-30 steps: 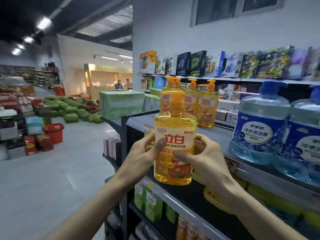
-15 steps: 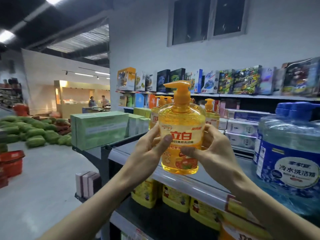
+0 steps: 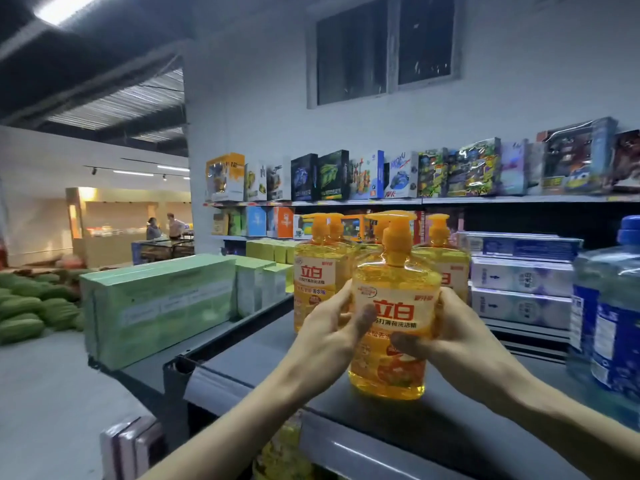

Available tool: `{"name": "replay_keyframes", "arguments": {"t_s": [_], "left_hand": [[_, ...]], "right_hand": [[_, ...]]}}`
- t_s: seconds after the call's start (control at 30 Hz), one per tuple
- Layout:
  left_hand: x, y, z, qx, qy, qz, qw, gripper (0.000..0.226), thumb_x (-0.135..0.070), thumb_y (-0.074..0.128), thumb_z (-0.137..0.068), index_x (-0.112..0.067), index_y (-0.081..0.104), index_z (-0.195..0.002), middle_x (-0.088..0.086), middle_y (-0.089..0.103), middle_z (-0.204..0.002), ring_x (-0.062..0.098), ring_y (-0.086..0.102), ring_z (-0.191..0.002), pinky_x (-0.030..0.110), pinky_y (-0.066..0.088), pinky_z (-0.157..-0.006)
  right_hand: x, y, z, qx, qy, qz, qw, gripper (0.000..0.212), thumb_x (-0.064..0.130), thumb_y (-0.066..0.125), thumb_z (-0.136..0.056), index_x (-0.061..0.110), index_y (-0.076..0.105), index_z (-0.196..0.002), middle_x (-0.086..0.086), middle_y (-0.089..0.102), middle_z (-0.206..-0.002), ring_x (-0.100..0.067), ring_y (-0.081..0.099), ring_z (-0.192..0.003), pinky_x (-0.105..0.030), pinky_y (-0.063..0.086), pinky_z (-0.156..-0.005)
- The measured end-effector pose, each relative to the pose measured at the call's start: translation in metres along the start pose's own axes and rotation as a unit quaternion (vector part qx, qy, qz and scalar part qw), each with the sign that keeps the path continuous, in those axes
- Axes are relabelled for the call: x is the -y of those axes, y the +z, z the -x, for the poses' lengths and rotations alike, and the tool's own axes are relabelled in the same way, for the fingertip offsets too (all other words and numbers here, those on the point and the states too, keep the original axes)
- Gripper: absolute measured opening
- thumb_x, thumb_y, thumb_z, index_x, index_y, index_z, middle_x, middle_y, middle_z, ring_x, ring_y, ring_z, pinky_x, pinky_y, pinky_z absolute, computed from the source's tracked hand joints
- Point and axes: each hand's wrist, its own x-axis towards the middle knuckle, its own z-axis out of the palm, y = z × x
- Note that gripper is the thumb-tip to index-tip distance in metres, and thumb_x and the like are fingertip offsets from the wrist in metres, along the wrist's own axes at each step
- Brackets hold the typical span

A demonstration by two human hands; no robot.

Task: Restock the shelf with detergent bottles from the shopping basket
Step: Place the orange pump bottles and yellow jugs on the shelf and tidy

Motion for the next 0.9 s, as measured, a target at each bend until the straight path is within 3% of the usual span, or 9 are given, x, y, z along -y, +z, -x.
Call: {"name": "replay_keyframes", "arguments": {"t_s": [0.13, 0.33, 0.53, 0.6, 0.67, 0.8, 0.9], "left_hand": [[0.012, -0.009, -0.013, 0.009, -0.011, 0.014, 1.000, 0.038, -0.037, 0.052, -0.108, -0.030, 0.055, -0.146, -0.009, 0.070, -0.136, 0.010, 0.065, -0.128, 0.046, 0.055, -0.109], [0.027, -0.018, -0.024, 0.009, -0.021, 0.039, 0.999, 0.040, -0.041, 0.055, -0.105, -0.031, 0.057, -0.143, -0.009, 0.073, -0.131, 0.010, 0.069, -0.123, 0.043, 0.059, -0.103], [0.034, -0.032, -0.017, 0.051, -0.032, -0.011, 0.998, 0.053, -0.047, 0.061, -0.099, -0.041, 0.050, -0.150, -0.020, 0.070, -0.133, 0.002, 0.064, -0.127, 0.030, 0.058, -0.103], [0.039, -0.036, -0.008, 0.060, -0.034, -0.050, 0.996, 0.041, -0.037, 0.064, -0.102, -0.046, 0.054, -0.141, -0.028, 0.070, -0.126, -0.005, 0.064, -0.122, 0.020, 0.056, -0.100], [0.044, -0.039, 0.001, 0.059, -0.039, -0.089, 0.994, 0.037, -0.035, 0.065, -0.103, -0.047, 0.056, -0.137, -0.034, 0.069, -0.123, -0.010, 0.063, -0.120, 0.019, 0.055, -0.102], [0.045, -0.039, 0.001, 0.088, -0.031, -0.147, 0.985, 0.068, -0.047, 0.064, -0.100, -0.029, 0.039, -0.162, -0.029, 0.063, -0.138, -0.004, 0.058, -0.131, 0.030, 0.051, -0.113], [0.042, -0.036, -0.007, 0.119, -0.033, -0.182, 0.976, 0.071, -0.043, 0.062, -0.103, -0.030, 0.029, -0.165, -0.034, 0.059, -0.129, -0.005, 0.057, -0.125, 0.016, 0.046, -0.109]], "right_hand": [[-0.003, 0.010, -0.009, -0.032, 0.027, 0.035, 0.998, 0.063, 0.023, 0.088, -0.080, 0.025, 0.052, -0.132, 0.013, 0.074, -0.122, -0.008, 0.071, -0.116, -0.048, 0.060, -0.101], [0.000, 0.018, -0.018, -0.049, 0.053, 0.063, 0.995, 0.062, 0.035, 0.087, -0.080, 0.030, 0.055, -0.132, 0.013, 0.075, -0.123, -0.009, 0.072, -0.115, -0.048, 0.059, -0.102], [0.007, 0.020, -0.006, -0.053, 0.051, 0.156, 0.985, 0.070, 0.061, 0.076, -0.077, 0.040, 0.051, -0.138, 0.023, 0.072, -0.123, 0.000, 0.070, -0.114, -0.030, 0.059, -0.097], [0.009, 0.022, 0.000, -0.039, 0.056, 0.170, 0.983, 0.063, 0.059, 0.075, -0.078, 0.042, 0.052, -0.135, 0.025, 0.073, -0.121, 0.003, 0.070, -0.112, -0.026, 0.060, -0.094], [0.008, 0.026, 0.005, -0.045, 0.060, 0.175, 0.982, 0.051, 0.054, 0.071, -0.081, 0.044, 0.053, -0.127, 0.023, 0.073, -0.121, 0.002, 0.070, -0.114, -0.027, 0.061, -0.095], [0.002, 0.027, 0.001, -0.057, 0.056, 0.212, 0.974, 0.036, 0.035, 0.072, -0.097, 0.038, 0.053, -0.127, 0.020, 0.071, -0.123, 0.000, 0.069, -0.116, -0.027, 0.061, -0.097], [0.000, 0.026, -0.008, -0.050, 0.054, 0.242, 0.968, 0.037, 0.029, 0.071, -0.100, 0.034, 0.052, -0.131, 0.023, 0.070, -0.120, 0.004, 0.067, -0.111, -0.016, 0.058, -0.092]]}}
